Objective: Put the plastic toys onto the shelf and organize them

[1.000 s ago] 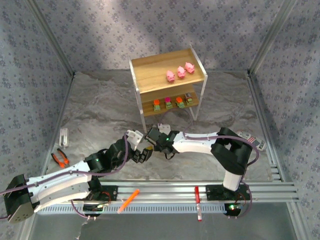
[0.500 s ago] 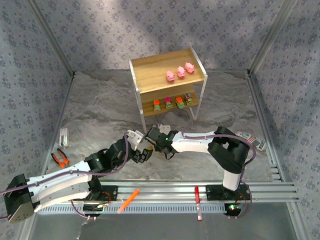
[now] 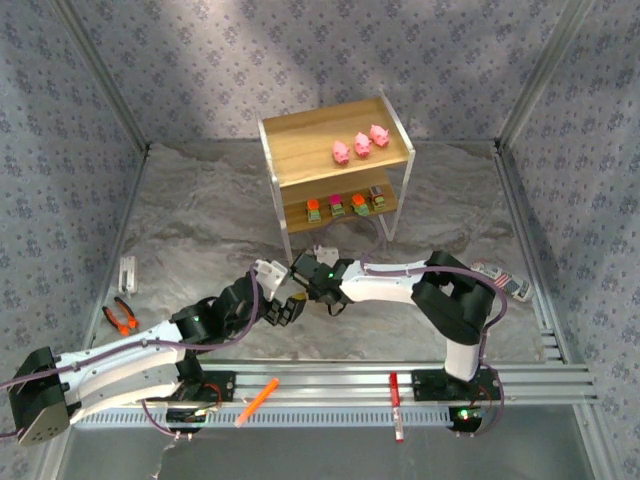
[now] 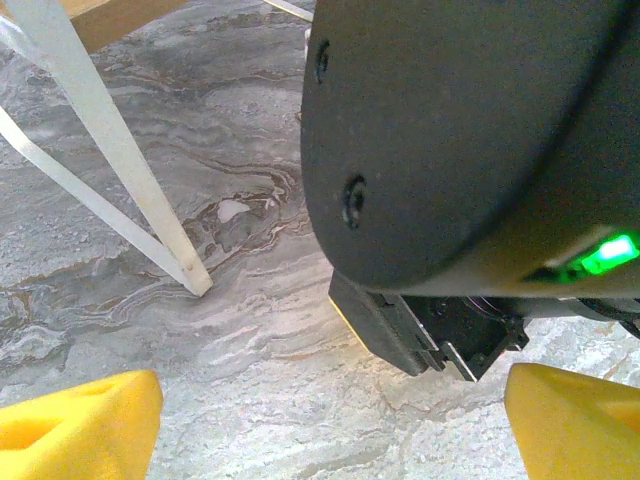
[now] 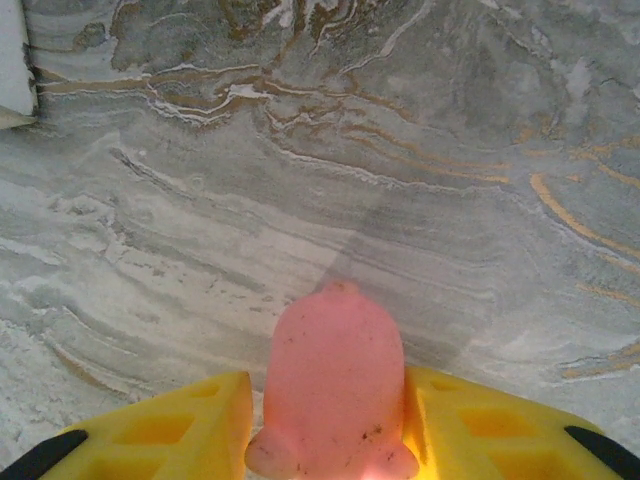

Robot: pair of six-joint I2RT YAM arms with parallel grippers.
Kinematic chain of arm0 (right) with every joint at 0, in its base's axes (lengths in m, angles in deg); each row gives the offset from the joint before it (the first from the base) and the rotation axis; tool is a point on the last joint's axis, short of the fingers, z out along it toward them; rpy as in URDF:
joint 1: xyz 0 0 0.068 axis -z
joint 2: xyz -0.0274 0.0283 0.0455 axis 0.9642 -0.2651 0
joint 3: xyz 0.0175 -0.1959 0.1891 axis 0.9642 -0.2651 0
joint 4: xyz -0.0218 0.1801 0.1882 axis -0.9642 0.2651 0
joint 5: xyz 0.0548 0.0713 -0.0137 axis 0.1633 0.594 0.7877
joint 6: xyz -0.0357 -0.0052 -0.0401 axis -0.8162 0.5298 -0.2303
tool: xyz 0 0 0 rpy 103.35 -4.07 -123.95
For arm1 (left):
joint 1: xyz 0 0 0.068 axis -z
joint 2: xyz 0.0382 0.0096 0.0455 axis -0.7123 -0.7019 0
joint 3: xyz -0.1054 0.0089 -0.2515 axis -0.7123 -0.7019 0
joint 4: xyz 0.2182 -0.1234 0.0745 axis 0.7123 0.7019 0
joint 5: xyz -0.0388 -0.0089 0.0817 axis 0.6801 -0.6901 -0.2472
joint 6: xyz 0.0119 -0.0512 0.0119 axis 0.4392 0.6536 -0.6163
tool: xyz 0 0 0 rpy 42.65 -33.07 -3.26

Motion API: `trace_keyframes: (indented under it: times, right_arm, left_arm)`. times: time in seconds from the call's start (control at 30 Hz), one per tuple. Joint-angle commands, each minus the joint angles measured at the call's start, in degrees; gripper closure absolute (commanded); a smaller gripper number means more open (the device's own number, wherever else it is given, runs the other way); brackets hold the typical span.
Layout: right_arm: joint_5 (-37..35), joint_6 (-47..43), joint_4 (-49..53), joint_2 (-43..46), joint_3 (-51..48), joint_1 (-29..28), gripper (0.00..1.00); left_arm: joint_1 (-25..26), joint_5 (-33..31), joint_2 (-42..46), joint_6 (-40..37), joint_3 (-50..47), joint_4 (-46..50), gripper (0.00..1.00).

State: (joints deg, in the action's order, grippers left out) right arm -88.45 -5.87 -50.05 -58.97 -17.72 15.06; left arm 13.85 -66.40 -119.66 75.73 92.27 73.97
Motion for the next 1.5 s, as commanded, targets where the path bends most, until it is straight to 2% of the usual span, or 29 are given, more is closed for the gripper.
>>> trace_keyframes:
  times: [0.0, 0.5, 0.97, 1.47]
  right_arm:
    - [-1.81, -0.53, 1.71, -0.77, 1.07, 0.3, 0.57]
    - [-3.26, -1.91, 4.54, 1.64, 0.88, 0.35, 0.68]
    - [-4.8, -3.48, 8.49, 8.91, -1.22, 1.16, 0.7]
    - [-8.15, -5.9, 15.05, 17.91, 0.08, 1.39, 0.71]
  left_arm:
    - [-0.29, 0.55, 0.0, 0.68, -0.02, -0.38, 0.11]
    - [-0.38, 0.89, -0.26, 0.68, -0.02, -0.64, 0.11]
    - [-0.55, 2.51, -2.22, 0.5, 0.42, -1.43, 0.11]
    - [-0.55, 6.55, -8.46, 0.19, 2.35, -2.31, 0.11]
